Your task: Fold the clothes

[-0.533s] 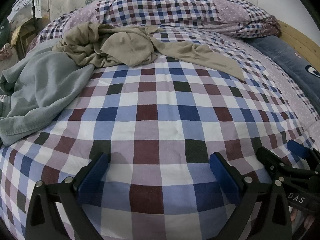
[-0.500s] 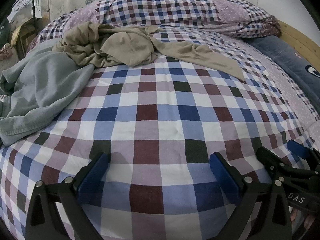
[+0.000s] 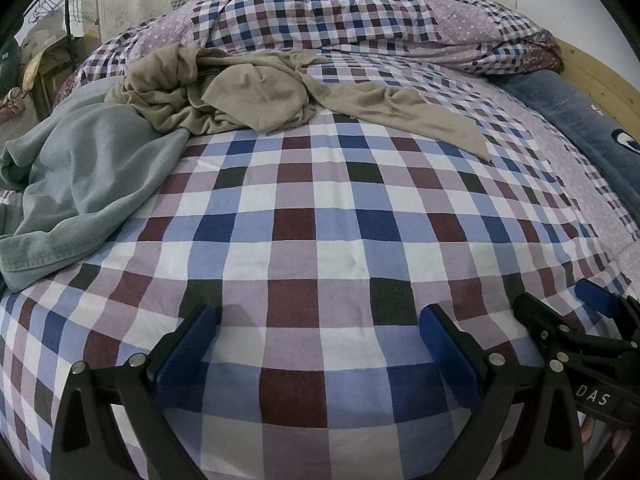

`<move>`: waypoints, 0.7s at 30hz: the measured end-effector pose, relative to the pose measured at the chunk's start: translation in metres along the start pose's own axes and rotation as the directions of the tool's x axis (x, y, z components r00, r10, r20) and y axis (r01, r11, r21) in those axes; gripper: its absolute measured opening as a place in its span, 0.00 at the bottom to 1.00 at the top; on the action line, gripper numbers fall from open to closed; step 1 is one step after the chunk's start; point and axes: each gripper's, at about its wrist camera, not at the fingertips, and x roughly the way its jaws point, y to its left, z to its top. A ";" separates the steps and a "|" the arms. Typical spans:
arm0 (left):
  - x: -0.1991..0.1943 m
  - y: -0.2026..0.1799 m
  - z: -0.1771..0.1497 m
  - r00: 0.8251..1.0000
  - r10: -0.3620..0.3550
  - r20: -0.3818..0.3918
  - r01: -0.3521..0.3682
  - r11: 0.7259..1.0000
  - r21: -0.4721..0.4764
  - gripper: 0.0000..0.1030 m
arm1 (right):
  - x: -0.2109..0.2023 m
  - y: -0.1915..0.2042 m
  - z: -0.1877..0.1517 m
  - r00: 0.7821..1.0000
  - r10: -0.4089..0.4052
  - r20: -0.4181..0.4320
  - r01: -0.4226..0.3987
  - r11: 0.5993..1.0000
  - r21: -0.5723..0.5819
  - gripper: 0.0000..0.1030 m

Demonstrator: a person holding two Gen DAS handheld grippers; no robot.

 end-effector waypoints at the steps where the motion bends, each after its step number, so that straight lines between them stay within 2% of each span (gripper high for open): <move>1: 0.000 0.000 0.000 1.000 0.001 0.000 -0.001 1.000 0.000 1.00 | 0.000 0.000 0.000 1.000 -0.001 -0.001 0.001 1.000 0.000 0.99; 11: -0.001 -0.001 -0.001 1.000 0.005 0.000 -0.005 1.000 0.003 1.00 | 0.001 -0.002 0.000 1.000 0.004 -0.003 -0.004 1.000 0.004 0.99; 21: -0.001 0.003 -0.001 1.000 -0.021 -0.009 0.021 1.000 -0.004 1.00 | 0.000 -0.002 0.000 1.000 0.012 -0.006 -0.012 1.000 0.011 0.99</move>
